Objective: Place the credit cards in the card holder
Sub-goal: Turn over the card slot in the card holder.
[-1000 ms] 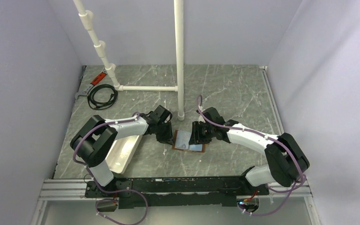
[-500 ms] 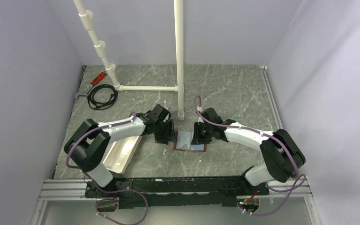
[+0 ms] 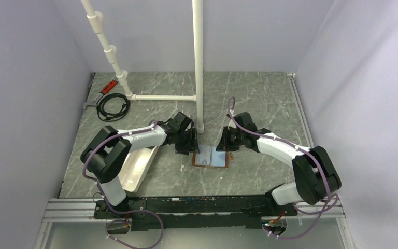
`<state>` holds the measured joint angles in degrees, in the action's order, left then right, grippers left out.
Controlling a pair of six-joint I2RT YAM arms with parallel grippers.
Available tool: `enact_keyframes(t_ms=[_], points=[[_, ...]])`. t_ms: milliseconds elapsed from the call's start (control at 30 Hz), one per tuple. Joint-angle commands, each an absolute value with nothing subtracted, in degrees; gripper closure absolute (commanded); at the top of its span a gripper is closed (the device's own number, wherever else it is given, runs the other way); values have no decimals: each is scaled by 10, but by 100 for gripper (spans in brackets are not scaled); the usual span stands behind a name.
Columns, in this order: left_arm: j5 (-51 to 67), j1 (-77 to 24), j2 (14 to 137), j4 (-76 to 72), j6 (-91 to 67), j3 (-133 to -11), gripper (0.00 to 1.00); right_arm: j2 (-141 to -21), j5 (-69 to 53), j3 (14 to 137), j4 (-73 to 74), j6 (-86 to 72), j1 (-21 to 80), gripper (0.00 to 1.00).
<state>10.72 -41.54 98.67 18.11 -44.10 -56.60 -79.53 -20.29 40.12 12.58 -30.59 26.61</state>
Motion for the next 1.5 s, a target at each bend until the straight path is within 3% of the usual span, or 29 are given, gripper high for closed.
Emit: enact_keyframes(t_ms=[0,100,300,533,1100,1233,1467], points=[[76,-417,1014,189,-430,-587,41,-818,-263,420,81,-287,268,90],[63,-417,1028,201,-437,-588,46,-838,-284,421,61,-289,268,84],[61,-417,1043,204,-449,-576,59,-872,-292,425,53,-282,268,81],[67,-416,1046,197,-454,-563,67,-893,-308,423,34,-291,270,79],[86,-416,1041,185,-455,-552,70,-944,-261,422,38,-301,297,90],[91,-417,1042,185,-455,-554,71,-953,-274,428,28,-310,303,87],[88,-417,1027,196,-450,-560,69,-940,-260,428,38,-304,303,72]])
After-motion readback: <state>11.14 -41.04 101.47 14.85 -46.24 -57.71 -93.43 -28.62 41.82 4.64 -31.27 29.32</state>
